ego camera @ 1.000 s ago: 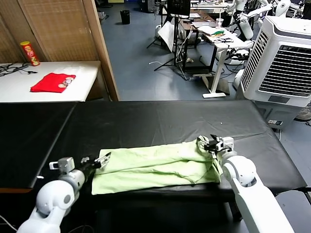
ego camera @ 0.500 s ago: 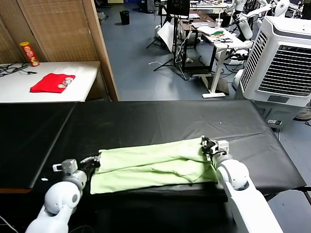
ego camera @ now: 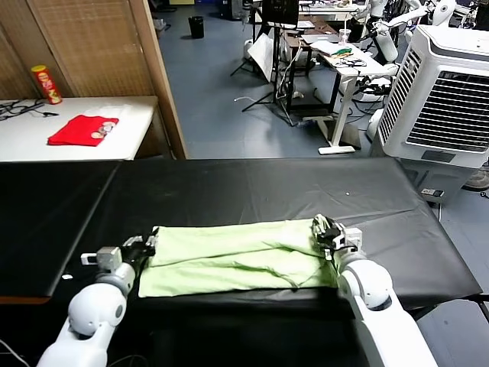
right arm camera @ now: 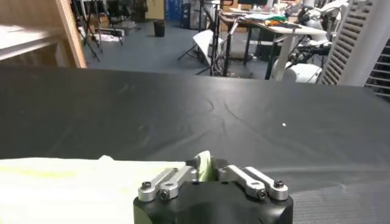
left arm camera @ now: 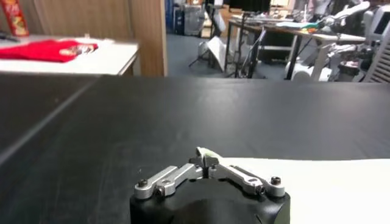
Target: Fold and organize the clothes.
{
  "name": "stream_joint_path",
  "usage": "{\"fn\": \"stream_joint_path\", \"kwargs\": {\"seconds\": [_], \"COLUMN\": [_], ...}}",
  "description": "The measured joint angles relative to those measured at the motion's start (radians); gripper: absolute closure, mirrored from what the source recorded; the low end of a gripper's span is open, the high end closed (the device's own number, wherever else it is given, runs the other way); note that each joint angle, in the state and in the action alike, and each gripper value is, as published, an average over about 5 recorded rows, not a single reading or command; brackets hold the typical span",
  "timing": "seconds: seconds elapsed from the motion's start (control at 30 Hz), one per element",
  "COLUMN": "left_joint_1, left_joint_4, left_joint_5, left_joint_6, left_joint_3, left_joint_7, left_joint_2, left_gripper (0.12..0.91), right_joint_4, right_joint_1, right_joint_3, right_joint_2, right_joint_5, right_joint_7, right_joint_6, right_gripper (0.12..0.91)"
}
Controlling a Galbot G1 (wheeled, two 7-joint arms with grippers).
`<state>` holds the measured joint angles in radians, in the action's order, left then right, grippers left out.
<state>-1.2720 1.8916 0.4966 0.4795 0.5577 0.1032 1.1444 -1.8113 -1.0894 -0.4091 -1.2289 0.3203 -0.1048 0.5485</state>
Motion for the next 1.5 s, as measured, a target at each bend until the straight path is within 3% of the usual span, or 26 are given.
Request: {"fn": "stream_joint_path", "kwargs": {"seconds": [0.07,0.2,0.37,0.6,0.73,0.83,1.1,1.17,1.33,1.5], "left_joint_1": [-0.012,-0.051,-0.131,-0.218,-0.243,-0.247,-0.248,-0.246,-0.230,-0.215], "left_joint_4": [0.011,0.048,0.105,0.125,0.118,0.112,0.115,0.120,0.120,0.092], "left_joint_5": [0.024,0.097,0.145,0.099,0.074,0.054,-0.020,-0.032,-0.069,-0.211], "left_joint_6": [0.002,0.010,0.005,-0.021,-0.035,-0.038,-0.039,-0.037,-0.035,-0.094], "left_joint_3": [0.011,0.042,0.069,0.074,0.074,0.074,0.054,0.050,0.047,0.062], "left_joint_7": [0.001,0.006,0.007,-0.002,-0.005,-0.005,-0.011,-0.013,-0.016,-0.046], "left_joint_2": [-0.008,-0.010,0.012,0.062,0.088,0.103,0.140,0.146,0.144,0.109], "left_gripper": [0.444,0.273,0.233,0.243,0.308,0.403,0.798,0.841,0.865,0.867], "right_joint_4": [-0.021,-0.065,-0.105,-0.136,-0.141,-0.143,-0.137,-0.133,-0.130,-0.135], "right_joint_1": [-0.014,-0.046,-0.072,-0.079,-0.077,-0.076,-0.067,-0.062,-0.052,-0.053], "right_joint_3": [-0.009,-0.026,-0.034,-0.034,-0.034,-0.034,-0.032,-0.031,-0.029,-0.037], "right_joint_2": [0.009,0.023,0.029,0.038,0.043,0.041,0.029,0.024,0.012,0.007], "right_joint_5": [0.002,0.008,0.022,0.024,0.026,0.026,0.023,0.023,0.020,0.020], "right_joint_7": [0.005,0.014,0.016,0.018,0.019,0.024,0.032,0.032,0.032,0.031], "right_joint_6": [-0.001,-0.003,-0.003,-0.003,-0.003,-0.004,-0.011,-0.011,-0.010,-0.008], "right_gripper": [0.282,0.232,0.227,0.227,0.227,0.227,0.227,0.227,0.227,0.227]}}
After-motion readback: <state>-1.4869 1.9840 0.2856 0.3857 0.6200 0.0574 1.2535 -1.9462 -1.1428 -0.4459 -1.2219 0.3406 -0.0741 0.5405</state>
